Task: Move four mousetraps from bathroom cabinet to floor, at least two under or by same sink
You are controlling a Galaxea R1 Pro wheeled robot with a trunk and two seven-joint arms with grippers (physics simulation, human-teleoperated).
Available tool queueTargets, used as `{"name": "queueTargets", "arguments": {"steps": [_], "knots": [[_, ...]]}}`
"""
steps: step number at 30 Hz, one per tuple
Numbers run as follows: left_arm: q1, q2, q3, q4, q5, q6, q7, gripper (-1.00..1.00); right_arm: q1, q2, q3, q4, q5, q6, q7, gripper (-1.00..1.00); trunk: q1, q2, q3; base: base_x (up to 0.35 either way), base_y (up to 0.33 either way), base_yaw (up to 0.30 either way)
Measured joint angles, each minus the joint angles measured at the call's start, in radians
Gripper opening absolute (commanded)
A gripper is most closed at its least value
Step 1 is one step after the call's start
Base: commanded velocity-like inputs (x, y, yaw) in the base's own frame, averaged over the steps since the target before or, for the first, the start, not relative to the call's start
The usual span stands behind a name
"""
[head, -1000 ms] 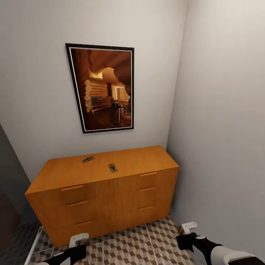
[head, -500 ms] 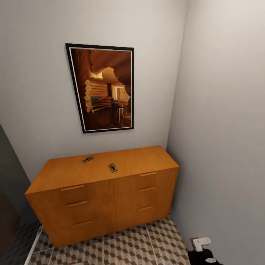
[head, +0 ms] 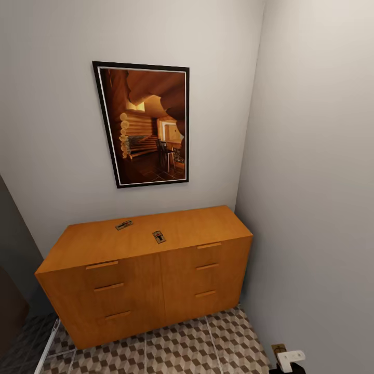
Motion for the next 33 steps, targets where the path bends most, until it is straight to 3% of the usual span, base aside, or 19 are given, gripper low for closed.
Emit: {"name": "queueTargets", "arguments": {"steps": [6, 26, 33], "knots": [[-0.001, -0.002, 0.004, -0.026, 0.003, -0.007, 0.029, -1.0, 0.002, -0.002, 0.0, 0.0, -0.002, -0.005, 0.0, -1.0, 0.0, 0.0, 0.0, 0.0, 0.0, 0.0], [0.009, -0.009, 0.001, 0.024, 0.006, -0.015, 0.027, -1.0, 0.003, 0.006, 0.001, 0.0, 0.001, -0.005, 0.002, -1.0, 0.0, 0.0, 0.0, 0.0, 0.0, 0.003], [0.009, -0.008, 0.001, 0.024, 0.006, -0.016, 0.029, -1.0, 0.003, 0.006, 0.001, 0.0, 0.001, -0.005, 0.002, -1.0, 0.0, 0.0, 0.0, 0.0, 0.0, 0.182]]}}
